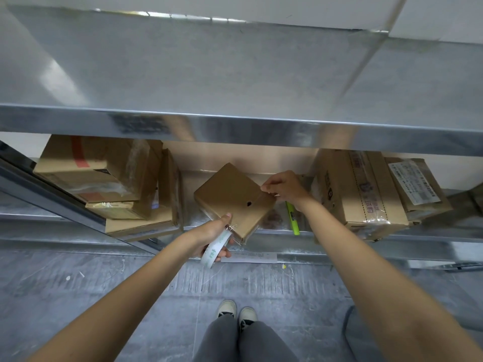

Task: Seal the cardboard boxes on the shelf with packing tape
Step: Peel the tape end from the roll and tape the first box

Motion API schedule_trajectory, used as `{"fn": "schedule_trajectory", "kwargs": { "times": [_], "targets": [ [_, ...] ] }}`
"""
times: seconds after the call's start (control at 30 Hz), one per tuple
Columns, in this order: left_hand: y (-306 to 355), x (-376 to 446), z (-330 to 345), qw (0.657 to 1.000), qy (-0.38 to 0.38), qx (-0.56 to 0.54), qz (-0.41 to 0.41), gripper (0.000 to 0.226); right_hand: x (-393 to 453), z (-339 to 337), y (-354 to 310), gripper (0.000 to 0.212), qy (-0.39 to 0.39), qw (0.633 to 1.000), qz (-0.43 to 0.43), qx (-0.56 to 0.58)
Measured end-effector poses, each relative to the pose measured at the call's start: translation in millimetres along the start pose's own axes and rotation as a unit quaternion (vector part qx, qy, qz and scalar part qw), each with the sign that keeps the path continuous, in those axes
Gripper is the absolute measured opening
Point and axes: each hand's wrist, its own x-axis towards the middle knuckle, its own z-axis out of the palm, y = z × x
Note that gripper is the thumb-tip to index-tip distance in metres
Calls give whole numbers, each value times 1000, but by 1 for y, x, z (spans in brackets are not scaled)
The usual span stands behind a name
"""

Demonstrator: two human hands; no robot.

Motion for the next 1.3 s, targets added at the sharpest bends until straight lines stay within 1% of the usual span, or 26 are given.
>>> {"fn": "schedule_trajectory", "kwargs": {
  "times": [0.17,0.27,0.37,0.43,0.5,0.53,0.63,0.7,0.73,0.77,0.8,0.83,0.87,0.9,0.93,1.0,1.03,1.1,1.13,1.17,1.23,1.3],
  "targets": [
    [1,4,-2,1000,-5,14,-6,73,-3,-2,-4,5,-14,998,32,46],
    [-1,5,-4,1000,-11,24,-11,75,-7,-1,-7,8,-3,990,94,109],
    [-1,7,-3,999,-4,34,-10,77,-9,1,-5,7,-12,974,166,153],
    [-1,8,-2,999,-3,37,-8,76,-11,8,1,10,-12,945,225,237],
    [-2,8,-2,999,-7,38,-1,75,-13,18,6,12,4,905,248,346],
    [-2,8,-2,999,-9,38,3,75,-12,23,8,11,21,891,252,376],
    [-2,7,-2,999,-7,33,9,75,-9,34,9,9,70,895,249,363],
    [-3,6,-3,999,-9,31,12,75,-7,38,7,15,97,899,245,349],
    [-3,5,-3,999,-12,29,14,75,-5,41,7,19,108,905,240,334],
    [-3,4,-3,999,-15,28,19,75,-6,46,5,22,119,919,232,297],
    [-4,3,-4,999,-17,27,25,75,-5,50,4,25,137,937,218,237],
    [-4,1,-4,999,-19,27,30,74,-7,55,2,28,163,958,193,137],
    [-4,0,-5,999,-22,26,33,74,-11,59,1,30,193,968,158,18],
    [-4,-1,-5,999,-26,23,34,74,-19,63,-1,30,217,966,113,-82],
    [-5,-1,-6,999,-28,19,32,74,-30,67,-1,33,226,961,58,-146],
    [-5,0,-6,999,-27,15,20,77,-53,73,2,51,219,947,-50,-231],
    [-6,2,-6,999,-24,13,16,80,-63,74,6,62,198,936,-98,-275],
    [-6,5,-4,1000,-17,9,10,88,-84,75,11,72,105,912,-170,-358],
    [-7,8,-4,1000,-13,8,8,90,-94,76,14,73,47,894,-201,-398],
    [-7,10,-4,1000,-11,10,8,91,-102,77,18,71,4,871,-233,-433],
    [-7,13,-6,1000,-9,16,4,89,-109,79,29,64,-33,829,-288,-478],
    [-6,16,-8,1000,-12,15,6,87,-109,81,37,60,-51,813,-296,-499]
  ]
}}
